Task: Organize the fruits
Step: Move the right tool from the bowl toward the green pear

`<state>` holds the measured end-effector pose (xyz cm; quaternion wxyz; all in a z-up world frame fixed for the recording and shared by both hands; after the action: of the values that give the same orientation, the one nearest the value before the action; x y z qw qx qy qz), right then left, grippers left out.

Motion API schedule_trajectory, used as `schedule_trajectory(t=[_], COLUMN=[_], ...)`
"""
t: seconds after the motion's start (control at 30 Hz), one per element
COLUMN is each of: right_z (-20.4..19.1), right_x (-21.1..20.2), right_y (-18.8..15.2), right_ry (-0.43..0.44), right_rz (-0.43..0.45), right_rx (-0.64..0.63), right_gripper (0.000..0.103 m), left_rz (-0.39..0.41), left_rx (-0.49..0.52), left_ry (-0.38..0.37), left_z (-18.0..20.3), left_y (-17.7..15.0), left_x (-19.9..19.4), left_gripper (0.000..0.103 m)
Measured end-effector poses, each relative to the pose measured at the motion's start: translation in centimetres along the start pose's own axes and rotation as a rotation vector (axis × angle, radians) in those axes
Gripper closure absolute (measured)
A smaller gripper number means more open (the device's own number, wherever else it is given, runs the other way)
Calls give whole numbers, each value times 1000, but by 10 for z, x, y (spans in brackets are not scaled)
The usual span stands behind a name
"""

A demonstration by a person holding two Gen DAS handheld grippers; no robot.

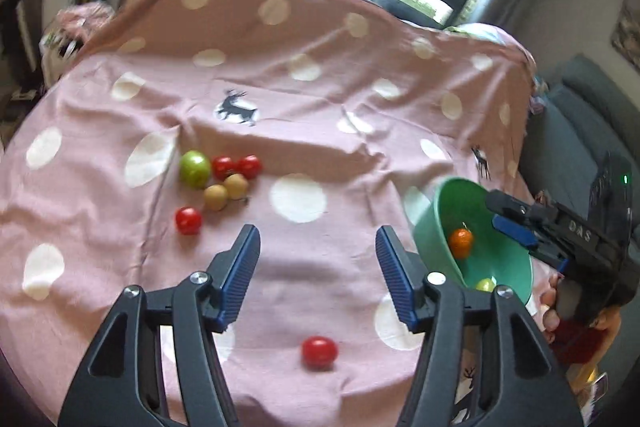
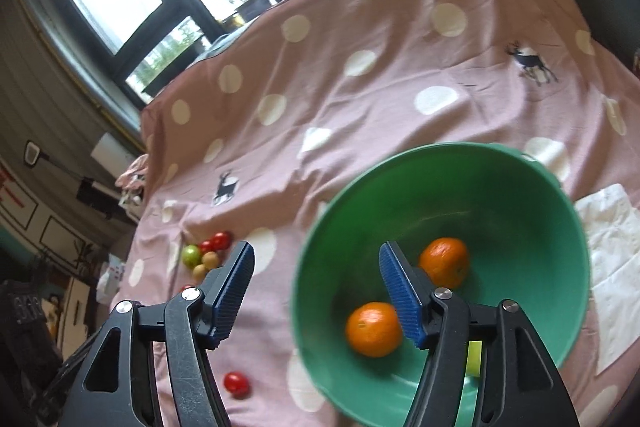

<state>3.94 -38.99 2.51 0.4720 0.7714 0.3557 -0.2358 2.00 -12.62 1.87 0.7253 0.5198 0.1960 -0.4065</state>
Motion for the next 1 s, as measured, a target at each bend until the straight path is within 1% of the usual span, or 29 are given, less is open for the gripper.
schedule_trajectory(t=[0.07,0.13,0.2,0.3,0.33,0.4,0.43,0.47,0.67,0.8,0.87,0.93,1.0], right_z=[-13,-27,-43,-59,-63,-70,-74,-78,-116,-147,-167,-186,-201], right_x=[5,11,17,27,31,39,44,48,89,121,140,160,181], right_y=[-3,-7,-11,-18,-20,-25,-27,-28,-28,-18,-19,-21,-23], right_ry=[27,44,52,65,64,49,39,33,26,78,81,44,13], right_rz=[-4,-4,-5,-14,-20,-39,-52,-63,-156,-210,-244,-267,-290], right_rx=[-14,-34,-67,-103,-110,-127,-138,-147,-195,-180,-222,-266,-302], right_gripper=[37,37,37,37,37,37,37,37,37,37,42,51,57], left_rz=[-21,-37,-36,-19,-18,-17,-18,-18,1,-12,-20,-26,-30], left_rx=[-79,-104,-112,-165,-181,-220,-229,-234,-288,-277,-292,-300,-309], left_ry=[-24,-5,10,-7,2,59,94,114,195,239,248,249,250], left_z=[-22,-35,-42,-61,-68,-85,-94,-99,-131,-139,-145,-148,-153], left_y=[-2,-4,-1,4,5,7,7,7,11,12,12,12,12], left_x=[3,4,2,-5,-6,-6,-7,-7,-11,-8,-6,-5,-5], left_gripper=[41,41,41,41,41,41,41,41,42,42,42,42,42])
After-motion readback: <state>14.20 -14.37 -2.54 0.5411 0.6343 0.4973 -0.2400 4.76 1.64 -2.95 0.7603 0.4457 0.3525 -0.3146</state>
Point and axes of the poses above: each gripper's, at about its wrist camera, not at the fingertips, and x roughly the way its jaws point, z to its right, y to its top, the point moved 5 cm from there along x, roughly the way its jaws point, and after that the axes turned 5 degrees about -z, right-handed, at the moved point
